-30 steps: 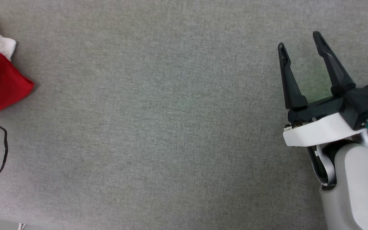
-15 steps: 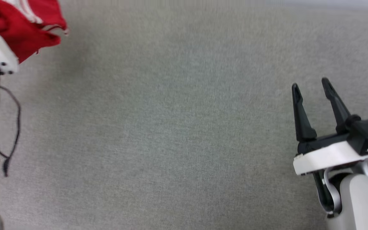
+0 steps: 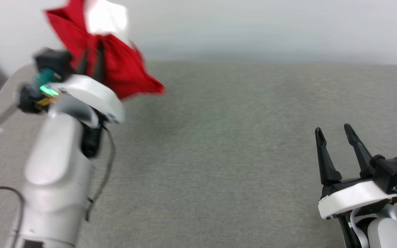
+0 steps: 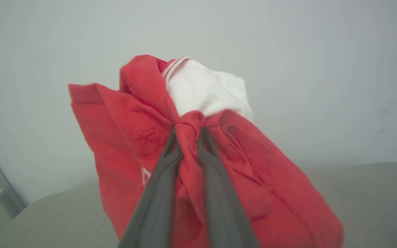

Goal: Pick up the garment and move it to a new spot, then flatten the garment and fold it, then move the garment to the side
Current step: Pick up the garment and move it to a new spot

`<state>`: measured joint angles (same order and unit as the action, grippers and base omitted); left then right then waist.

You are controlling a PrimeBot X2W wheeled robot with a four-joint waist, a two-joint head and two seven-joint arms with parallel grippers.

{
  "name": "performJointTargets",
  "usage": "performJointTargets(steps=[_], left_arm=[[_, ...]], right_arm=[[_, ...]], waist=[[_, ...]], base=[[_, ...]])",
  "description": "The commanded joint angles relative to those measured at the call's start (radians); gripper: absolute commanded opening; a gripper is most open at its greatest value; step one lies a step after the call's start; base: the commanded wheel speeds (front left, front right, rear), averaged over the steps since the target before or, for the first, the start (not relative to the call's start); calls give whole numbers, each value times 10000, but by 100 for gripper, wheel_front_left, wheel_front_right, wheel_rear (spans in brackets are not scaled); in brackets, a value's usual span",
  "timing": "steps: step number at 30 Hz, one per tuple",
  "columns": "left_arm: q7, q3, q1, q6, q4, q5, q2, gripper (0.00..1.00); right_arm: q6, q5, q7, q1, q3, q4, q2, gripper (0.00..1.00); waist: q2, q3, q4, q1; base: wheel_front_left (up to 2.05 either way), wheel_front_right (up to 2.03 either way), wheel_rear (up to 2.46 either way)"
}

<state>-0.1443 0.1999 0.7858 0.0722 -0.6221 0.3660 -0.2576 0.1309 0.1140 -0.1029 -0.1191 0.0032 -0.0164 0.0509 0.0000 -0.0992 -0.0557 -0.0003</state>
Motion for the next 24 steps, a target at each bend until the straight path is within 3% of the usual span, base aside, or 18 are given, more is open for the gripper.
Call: performJointTargets(steps=[1,8,14,20,21,22,24], left_arm=[[-43,149,-296,65,145,69,234,0],[141,1348,-1859,290,615,291,1541,0],[439,2399,-3129,382,259,554,1924,0],[966,3398,-3891,406,-357,330,2011,2],[929,3472,-3904,424,-352,377,2015,39],[829,3571,-3864,398,-333,315,2015,100],[645,3654,-3824,383,-258,359,2031,100]], right_arm=[[-3,5,51,174,-22,22,-8,100],[-3,43,298,621,2,173,-10,100],[-3,185,323,750,149,302,-12,100],[-3,377,140,756,165,176,-11,100],[-3,405,107,746,165,135,-11,100],[-3,435,53,722,162,81,-12,100],[-3,452,7,703,134,-10,-11,100]], waist=[[0,468,634,3],[0,699,1678,3],[0,406,2211,3],[0,99,2174,3],[0,85,2130,3],[0,85,2084,3],[0,170,1941,3]], base=[[0,0,0],[0,0,0],[0,0,0],[0,0,0],[0,0,0],[0,0,0],[0,0,0]])
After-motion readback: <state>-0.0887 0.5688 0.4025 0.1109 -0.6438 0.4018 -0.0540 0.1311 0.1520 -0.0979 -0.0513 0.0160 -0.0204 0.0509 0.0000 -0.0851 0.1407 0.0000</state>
